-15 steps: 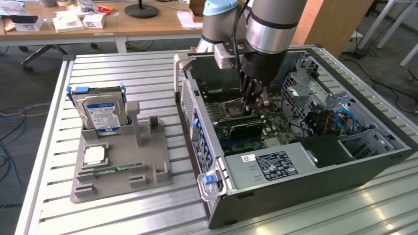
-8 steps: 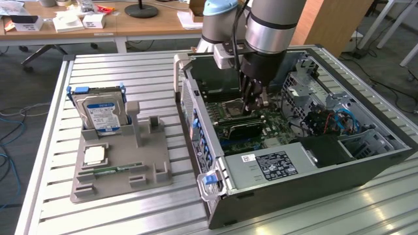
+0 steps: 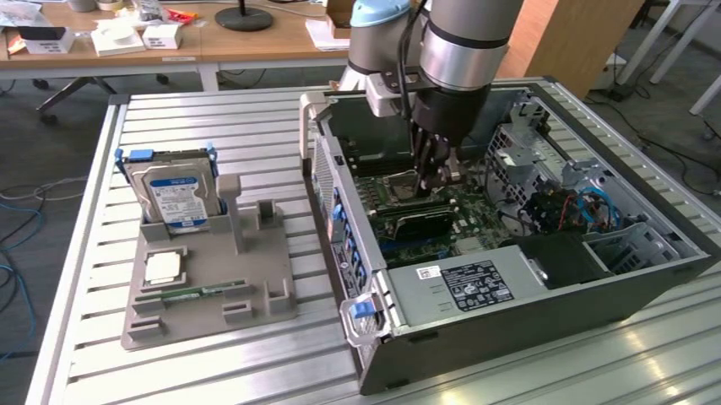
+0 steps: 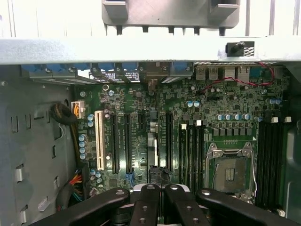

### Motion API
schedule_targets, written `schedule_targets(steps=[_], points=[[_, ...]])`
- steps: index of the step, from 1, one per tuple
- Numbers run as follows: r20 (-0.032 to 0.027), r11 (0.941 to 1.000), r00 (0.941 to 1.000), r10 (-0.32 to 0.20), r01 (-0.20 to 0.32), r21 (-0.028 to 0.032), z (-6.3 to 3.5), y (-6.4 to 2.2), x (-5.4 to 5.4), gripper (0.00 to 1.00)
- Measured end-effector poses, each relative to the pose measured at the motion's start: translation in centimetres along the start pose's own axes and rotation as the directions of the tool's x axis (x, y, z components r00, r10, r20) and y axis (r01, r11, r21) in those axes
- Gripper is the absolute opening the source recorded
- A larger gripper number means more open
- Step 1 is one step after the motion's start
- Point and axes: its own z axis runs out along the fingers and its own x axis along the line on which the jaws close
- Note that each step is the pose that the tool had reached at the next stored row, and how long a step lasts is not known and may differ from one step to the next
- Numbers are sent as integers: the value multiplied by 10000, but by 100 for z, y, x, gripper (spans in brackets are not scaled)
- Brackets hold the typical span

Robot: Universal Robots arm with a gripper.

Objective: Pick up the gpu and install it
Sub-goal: 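Press down on the gpu until it lock into place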

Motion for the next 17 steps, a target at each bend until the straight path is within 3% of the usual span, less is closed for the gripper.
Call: schedule_targets(steps=[17], points=[[24,10000,10000,3,-3,-3,124,15,5,10]])
